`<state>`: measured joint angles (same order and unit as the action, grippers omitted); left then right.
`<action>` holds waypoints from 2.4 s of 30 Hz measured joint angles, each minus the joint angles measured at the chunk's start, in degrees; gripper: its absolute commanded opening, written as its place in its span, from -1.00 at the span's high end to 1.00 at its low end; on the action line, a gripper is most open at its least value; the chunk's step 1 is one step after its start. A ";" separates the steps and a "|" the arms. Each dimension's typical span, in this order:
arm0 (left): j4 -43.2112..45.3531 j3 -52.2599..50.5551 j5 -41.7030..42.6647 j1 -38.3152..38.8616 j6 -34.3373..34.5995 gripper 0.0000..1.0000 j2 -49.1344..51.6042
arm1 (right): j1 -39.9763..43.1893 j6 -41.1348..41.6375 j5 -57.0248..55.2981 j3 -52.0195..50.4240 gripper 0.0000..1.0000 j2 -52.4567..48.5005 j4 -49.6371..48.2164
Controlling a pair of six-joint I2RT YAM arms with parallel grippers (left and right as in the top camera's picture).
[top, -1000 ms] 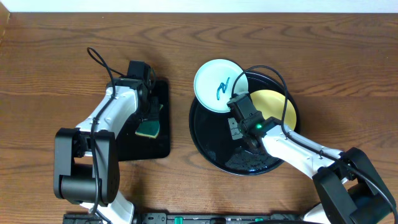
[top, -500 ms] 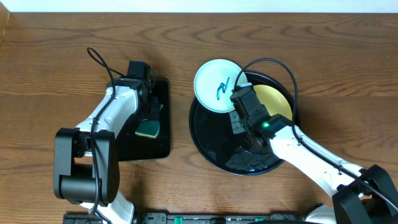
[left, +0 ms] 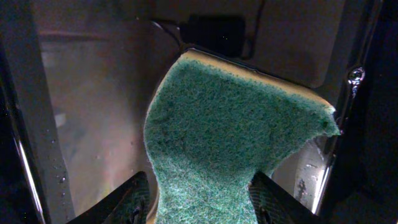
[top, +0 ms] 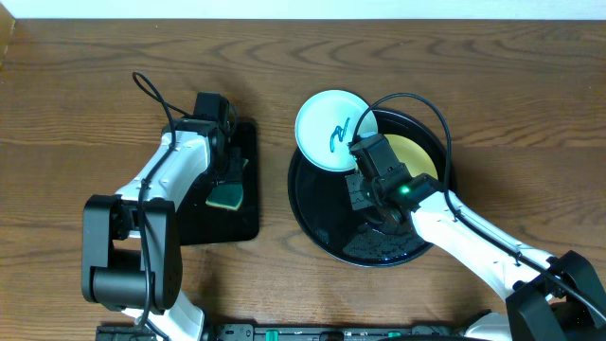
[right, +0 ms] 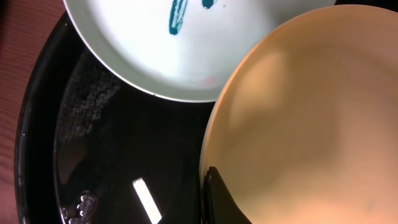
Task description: Clean dirty plates on tray and stack at the side
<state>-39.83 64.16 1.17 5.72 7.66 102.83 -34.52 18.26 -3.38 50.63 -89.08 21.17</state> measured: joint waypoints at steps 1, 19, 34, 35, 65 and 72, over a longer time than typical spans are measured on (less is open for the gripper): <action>0.00 0.00 -0.02 0.00 0.00 -0.09 0.00 | 0.00 0.00 0.07 0.00 0.98 0.00 0.00; 0.00 0.00 0.00 0.00 0.00 -0.09 0.00 | 0.07 2.14 -0.35 1.27 0.98 0.00 1.11; 0.00 0.00 0.00 0.00 0.00 -0.09 0.00 | 0.04 3.98 -4.07 1.84 0.98 0.26 3.96; 0.00 0.00 0.00 0.00 0.00 -0.09 0.00 | 0.09 4.13 -5.14 1.84 0.98 0.44 4.26; -0.07 0.00 -0.02 0.00 0.00 -0.09 0.00 | 0.22 0.59 0.63 1.84 0.98 6.97 6.01; -0.15 0.00 0.00 0.00 0.00 -0.09 0.00 | 0.20 -0.44 2.40 1.84 0.98 6.97 6.12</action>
<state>-39.99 64.16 1.17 5.72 7.66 102.83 -34.33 17.82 -0.97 52.47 -82.11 27.29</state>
